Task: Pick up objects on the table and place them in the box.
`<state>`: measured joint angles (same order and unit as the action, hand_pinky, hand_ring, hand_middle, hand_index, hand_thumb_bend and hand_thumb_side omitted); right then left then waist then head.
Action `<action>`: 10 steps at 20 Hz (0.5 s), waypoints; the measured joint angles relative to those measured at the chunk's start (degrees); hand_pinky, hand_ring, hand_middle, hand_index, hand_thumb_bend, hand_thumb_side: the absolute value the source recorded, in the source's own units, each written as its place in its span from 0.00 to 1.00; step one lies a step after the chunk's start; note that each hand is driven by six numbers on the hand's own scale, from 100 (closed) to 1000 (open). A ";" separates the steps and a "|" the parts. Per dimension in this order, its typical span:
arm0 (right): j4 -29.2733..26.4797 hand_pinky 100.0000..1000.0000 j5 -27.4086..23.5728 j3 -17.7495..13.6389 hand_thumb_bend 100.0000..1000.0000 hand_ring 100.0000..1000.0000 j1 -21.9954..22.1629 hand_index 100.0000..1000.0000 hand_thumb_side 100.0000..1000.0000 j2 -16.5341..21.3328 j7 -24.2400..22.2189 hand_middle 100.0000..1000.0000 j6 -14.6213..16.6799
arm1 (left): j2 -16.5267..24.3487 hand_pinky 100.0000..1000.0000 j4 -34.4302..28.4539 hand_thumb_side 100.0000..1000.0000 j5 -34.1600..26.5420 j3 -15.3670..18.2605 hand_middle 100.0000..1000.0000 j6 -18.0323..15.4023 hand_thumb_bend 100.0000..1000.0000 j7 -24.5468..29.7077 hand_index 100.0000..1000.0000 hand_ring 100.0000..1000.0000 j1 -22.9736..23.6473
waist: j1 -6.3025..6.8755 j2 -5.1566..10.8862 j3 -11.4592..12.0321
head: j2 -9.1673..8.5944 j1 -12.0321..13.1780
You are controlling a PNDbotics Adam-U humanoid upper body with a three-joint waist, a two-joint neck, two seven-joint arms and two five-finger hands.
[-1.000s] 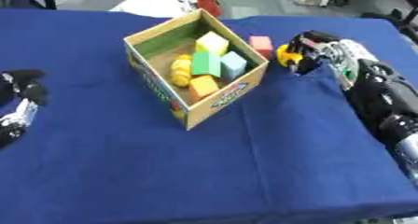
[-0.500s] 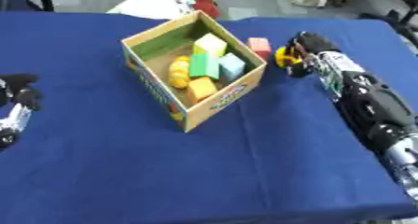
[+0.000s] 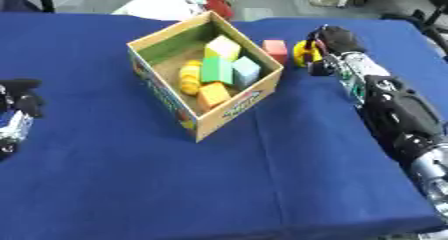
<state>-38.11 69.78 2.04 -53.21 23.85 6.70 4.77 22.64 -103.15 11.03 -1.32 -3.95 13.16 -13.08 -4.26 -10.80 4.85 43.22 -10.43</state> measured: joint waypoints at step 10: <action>-9.79 0.57 -4.65 3.02 0.00 0.47 -4.11 0.34 0.00 0.30 -2.15 0.17 2.89 | 0.00 0.74 0.00 0.59 0.00 0.15 0.51 0.00 0.00 -0.07 0.79 0.50 0.09 | 0.00 0.07 0.49 | 0.04 -0.01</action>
<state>-47.90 65.13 5.07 -57.32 24.15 4.56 7.66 22.64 -103.15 11.03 -1.18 -3.94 13.09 -12.99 -4.26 -10.73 5.34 43.26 -10.44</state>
